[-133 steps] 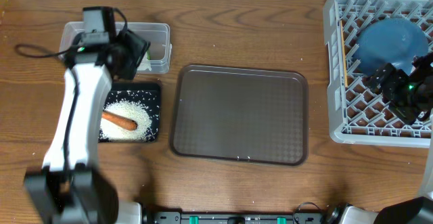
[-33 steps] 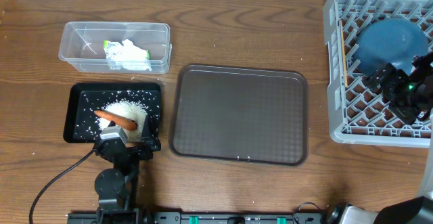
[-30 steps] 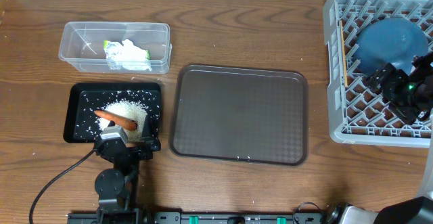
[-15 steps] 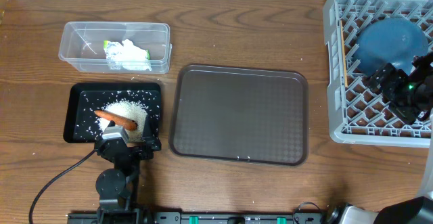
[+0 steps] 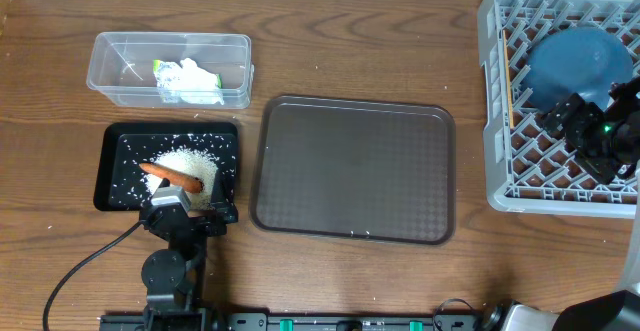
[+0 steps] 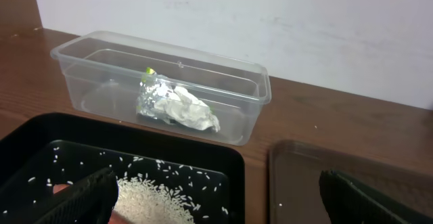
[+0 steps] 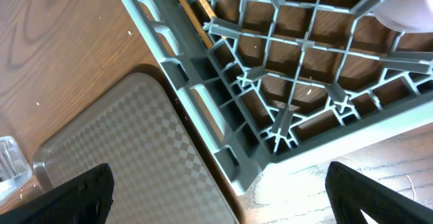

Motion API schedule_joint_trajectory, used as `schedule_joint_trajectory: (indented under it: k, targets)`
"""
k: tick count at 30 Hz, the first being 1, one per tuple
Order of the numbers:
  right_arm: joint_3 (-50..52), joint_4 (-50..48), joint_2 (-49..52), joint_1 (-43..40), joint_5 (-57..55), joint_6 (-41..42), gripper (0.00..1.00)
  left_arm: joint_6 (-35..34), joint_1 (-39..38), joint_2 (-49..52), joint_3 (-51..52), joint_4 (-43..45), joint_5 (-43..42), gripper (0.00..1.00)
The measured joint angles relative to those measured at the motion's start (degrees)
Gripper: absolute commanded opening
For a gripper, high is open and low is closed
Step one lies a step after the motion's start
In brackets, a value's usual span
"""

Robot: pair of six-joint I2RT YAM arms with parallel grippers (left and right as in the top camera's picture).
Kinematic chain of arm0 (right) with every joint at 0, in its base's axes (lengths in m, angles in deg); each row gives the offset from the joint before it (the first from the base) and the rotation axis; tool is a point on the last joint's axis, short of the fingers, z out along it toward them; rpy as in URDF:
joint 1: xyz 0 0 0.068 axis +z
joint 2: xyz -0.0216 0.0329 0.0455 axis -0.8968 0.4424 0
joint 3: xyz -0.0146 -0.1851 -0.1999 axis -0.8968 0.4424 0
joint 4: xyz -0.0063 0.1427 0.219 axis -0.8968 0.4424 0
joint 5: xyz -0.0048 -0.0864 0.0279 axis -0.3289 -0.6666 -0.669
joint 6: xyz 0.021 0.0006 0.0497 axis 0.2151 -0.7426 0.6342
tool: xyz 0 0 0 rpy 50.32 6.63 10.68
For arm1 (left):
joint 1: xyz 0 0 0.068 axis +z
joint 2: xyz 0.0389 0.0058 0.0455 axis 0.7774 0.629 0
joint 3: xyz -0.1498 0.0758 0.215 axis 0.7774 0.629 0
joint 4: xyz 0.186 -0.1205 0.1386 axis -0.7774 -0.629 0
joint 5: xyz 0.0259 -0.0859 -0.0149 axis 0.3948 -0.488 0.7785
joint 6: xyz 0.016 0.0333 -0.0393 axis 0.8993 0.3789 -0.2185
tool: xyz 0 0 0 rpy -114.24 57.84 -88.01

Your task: Sort waste into correct bins and load items into the dishwasher rack

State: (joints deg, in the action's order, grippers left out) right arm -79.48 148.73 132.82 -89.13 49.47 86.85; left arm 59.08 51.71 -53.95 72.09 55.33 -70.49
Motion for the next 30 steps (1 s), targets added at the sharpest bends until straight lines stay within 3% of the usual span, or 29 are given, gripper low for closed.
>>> schedule_joint_trajectory:
  k: [23,30]
  targets:
    - [0.0,0.0,-0.4,0.0,0.0,0.0,0.99,0.2,0.0,0.0,0.0,0.0,0.0,0.98]
    - [0.0,0.0,-8.5,0.0,0.0,0.0,0.99,0.2,0.0,0.0,0.0,0.0,0.0,0.98]
